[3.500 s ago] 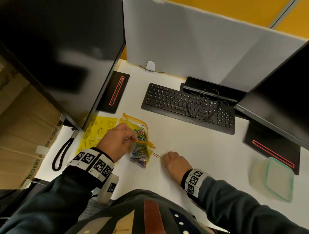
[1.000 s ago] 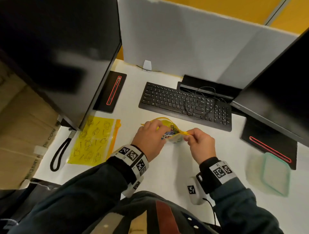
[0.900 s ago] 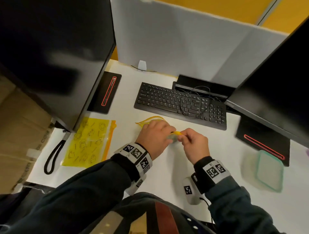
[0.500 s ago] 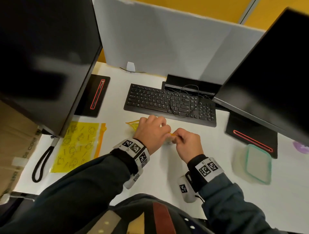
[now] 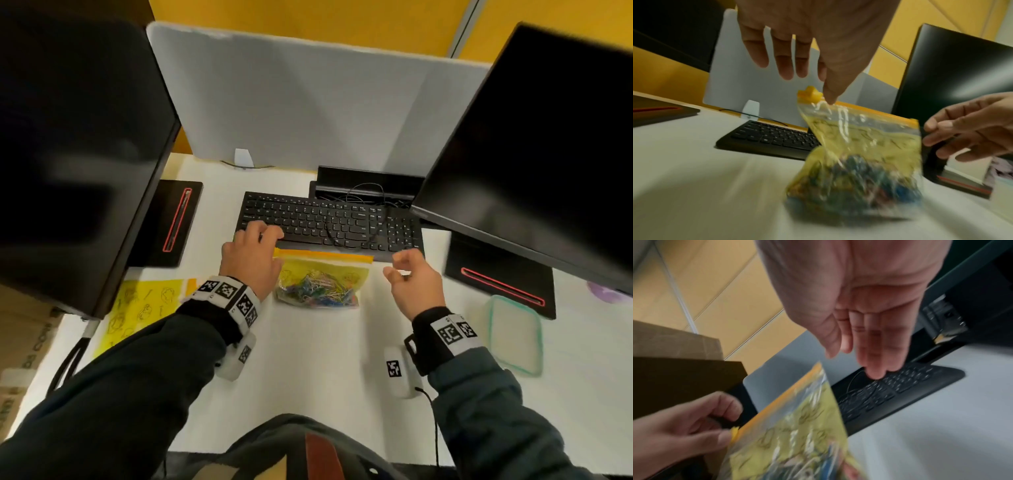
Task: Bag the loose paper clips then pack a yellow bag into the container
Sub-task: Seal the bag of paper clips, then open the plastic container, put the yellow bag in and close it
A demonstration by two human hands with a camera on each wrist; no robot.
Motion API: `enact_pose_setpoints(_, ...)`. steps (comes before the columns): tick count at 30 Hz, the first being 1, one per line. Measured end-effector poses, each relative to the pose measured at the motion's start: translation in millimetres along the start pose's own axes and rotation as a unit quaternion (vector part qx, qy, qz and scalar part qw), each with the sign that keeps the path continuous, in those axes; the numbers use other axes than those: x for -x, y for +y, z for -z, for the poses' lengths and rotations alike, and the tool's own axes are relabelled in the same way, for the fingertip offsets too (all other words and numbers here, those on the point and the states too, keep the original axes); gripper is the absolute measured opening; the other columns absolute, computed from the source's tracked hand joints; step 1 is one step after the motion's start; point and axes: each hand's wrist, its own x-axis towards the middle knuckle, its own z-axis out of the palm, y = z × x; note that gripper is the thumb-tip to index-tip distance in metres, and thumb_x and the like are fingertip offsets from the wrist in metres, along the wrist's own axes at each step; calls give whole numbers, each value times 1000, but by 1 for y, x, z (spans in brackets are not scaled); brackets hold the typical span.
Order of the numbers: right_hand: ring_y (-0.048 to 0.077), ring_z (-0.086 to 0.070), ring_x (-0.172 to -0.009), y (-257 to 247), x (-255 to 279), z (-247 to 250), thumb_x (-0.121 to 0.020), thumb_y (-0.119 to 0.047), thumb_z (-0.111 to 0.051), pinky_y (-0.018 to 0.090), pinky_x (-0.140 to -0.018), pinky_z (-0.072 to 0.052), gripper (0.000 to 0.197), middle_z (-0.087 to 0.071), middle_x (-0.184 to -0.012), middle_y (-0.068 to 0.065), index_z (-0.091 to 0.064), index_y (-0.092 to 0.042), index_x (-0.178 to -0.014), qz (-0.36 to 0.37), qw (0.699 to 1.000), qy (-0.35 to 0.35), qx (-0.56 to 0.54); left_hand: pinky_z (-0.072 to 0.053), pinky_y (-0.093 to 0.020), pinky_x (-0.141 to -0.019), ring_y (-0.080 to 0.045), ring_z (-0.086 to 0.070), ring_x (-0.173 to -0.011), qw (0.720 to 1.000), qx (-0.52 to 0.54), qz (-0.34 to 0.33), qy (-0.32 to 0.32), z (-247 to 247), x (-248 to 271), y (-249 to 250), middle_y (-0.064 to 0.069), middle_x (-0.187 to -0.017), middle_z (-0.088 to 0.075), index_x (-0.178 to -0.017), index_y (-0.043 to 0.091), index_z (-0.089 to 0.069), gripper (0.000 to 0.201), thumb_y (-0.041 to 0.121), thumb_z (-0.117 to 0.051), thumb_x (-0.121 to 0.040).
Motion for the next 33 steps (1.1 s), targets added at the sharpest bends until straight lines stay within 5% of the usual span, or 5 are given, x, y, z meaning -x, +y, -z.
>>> enact_pose_setpoints(10, 45, 0, -141, 88, 16, 69, -86, -51, -52, 66, -110, -13, 81, 1, -158, 7, -3, -30, -147, -271, 929, -32, 248, -21, -53, -111, -30, 9, -142, 944, -115, -49, -304, -71, 0, 8, -4, -155, 14, -140, 43, -2, 65, 44, -42, -89)
enact_pose_setpoints(18, 37, 3, -144, 25, 71, 13, -87, -54, -47, 57, -113, -19, 81, 12, -158, -2, 5, -33, -146, -96, 933, -197, 284, -22, -45, -114, -29, -23, -137, 986, 26, -89, -140, -64, 1, 27, -9, -149, -27, -132, 25, -40, 45, 27, -49, -89)
enact_pose_setpoints(23, 26, -29, -138, -4, 88, -16, -84, -41, -59, 35, -113, -28, 73, -23, -154, 4, -24, -22, -145, 27, 966, -208, 155, -48, -36, -83, -26, -60, -90, 958, 193, -1, -212, -56, 19, 39, -2, -85, -61, -89, 20, -63, 23, 41, -53, -85)
enact_pose_setpoints(26, 22, -54, -114, 9, 75, -12, -83, -25, -64, 33, -97, -44, 50, -53, -130, 5, -47, -20, -129, 6, 997, -65, 41, -45, -34, -84, -26, -58, -98, 942, 200, 93, -255, -59, 32, 34, -5, -99, -60, -109, 19, -54, 53, 61, -51, -78)
enact_pose_setpoints(33, 15, -56, -65, 22, 70, -32, -90, -11, -53, 32, -59, -57, 12, -60, -74, 2, -62, -15, -81, -156, 964, -187, -105, -51, -29, -52, -18, -58, -53, 861, 382, 231, -243, -69, 51, 11, -11, -73, -65, -102, 15, -45, 48, 38, -73, -71)
